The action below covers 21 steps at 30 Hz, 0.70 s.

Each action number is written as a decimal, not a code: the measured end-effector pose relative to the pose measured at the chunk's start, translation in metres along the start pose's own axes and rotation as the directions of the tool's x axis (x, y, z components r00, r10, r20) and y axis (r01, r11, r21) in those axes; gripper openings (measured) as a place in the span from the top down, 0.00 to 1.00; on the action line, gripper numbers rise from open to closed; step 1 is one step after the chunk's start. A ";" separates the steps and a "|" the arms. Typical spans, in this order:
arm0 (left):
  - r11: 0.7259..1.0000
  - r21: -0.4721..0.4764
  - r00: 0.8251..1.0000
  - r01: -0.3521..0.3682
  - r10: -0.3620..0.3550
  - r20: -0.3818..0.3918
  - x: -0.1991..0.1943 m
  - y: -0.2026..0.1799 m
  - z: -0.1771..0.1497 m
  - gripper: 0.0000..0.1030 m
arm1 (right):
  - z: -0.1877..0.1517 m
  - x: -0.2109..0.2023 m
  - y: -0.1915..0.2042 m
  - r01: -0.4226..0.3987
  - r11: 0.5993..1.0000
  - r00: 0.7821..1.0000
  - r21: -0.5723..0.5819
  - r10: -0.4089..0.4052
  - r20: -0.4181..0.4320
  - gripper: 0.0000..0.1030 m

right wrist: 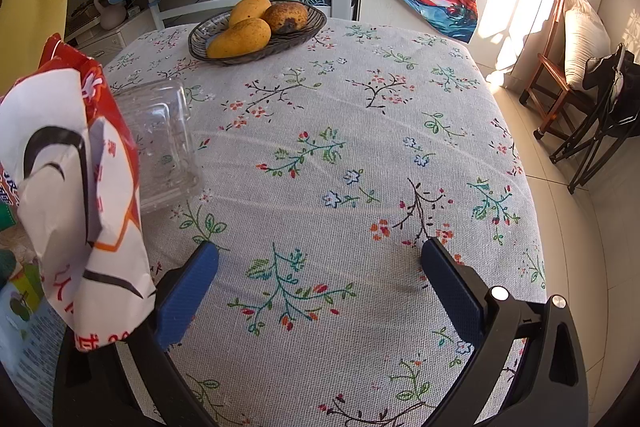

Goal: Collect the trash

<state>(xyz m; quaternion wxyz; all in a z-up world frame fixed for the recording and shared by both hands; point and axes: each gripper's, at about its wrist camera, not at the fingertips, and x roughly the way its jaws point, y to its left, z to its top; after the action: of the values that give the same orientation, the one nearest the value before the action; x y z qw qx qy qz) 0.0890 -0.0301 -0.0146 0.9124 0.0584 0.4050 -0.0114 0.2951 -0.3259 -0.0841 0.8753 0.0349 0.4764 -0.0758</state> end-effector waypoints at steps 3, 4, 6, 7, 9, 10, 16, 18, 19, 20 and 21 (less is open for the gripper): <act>0.999 -0.029 0.999 0.030 -0.029 0.030 -0.004 0.007 -0.003 0.07 | 0.000 0.001 -0.001 0.000 1.000 1.000 0.000 0.000 0.000 0.06; 0.999 -0.033 0.999 0.024 -0.022 0.040 -0.006 0.008 -0.003 0.07 | 0.000 0.001 -0.001 -0.001 1.000 1.000 0.001 0.001 0.000 0.06; 1.000 -0.019 0.998 -0.007 0.009 0.061 -0.009 0.009 -0.005 0.07 | 0.000 0.001 -0.001 0.000 1.000 1.000 0.000 0.000 0.000 0.06; 1.000 -0.008 0.998 -0.022 0.022 0.067 -0.010 0.009 -0.005 0.07 | 0.000 0.001 -0.001 0.000 1.000 1.000 0.000 0.000 0.000 0.06; 1.000 0.005 0.998 -0.014 0.014 0.054 -0.008 0.011 -0.007 0.07 | 0.000 0.001 0.000 0.000 1.000 1.000 0.000 0.000 0.000 0.06; 1.000 0.012 0.999 0.004 -0.004 0.032 -0.005 0.012 -0.009 0.07 | 0.000 0.001 -0.001 -0.001 1.000 1.000 0.001 0.001 0.000 0.06; 0.998 0.021 0.995 0.052 -0.050 -0.082 0.010 0.019 -0.024 0.07 | 0.000 0.001 -0.001 0.000 1.000 1.000 0.001 0.000 0.000 0.06; 0.999 0.023 0.996 0.049 -0.047 -0.081 0.007 0.021 -0.029 0.07 | 0.000 0.001 0.000 0.000 1.000 1.000 0.001 0.000 0.000 0.06; 0.999 0.025 0.996 0.048 -0.046 -0.078 0.004 0.023 -0.031 0.07 | 0.000 0.001 -0.001 -0.001 1.000 1.000 0.001 0.001 0.000 0.06; 0.999 0.025 0.996 0.046 -0.044 -0.077 0.003 0.025 -0.033 0.07 | 0.000 0.001 0.000 0.000 1.000 1.000 0.001 0.000 0.000 0.06; 0.999 0.022 0.996 0.044 -0.042 -0.074 0.001 0.026 -0.034 0.07 | 0.000 0.001 0.000 0.000 1.000 1.000 0.001 0.000 0.000 0.06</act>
<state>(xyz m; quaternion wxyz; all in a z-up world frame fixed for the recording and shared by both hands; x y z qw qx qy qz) 0.0662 -0.0001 -0.0349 0.8956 0.0611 0.4395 -0.0337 0.2955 -0.3262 -0.0850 0.8754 0.0353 0.4762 -0.0758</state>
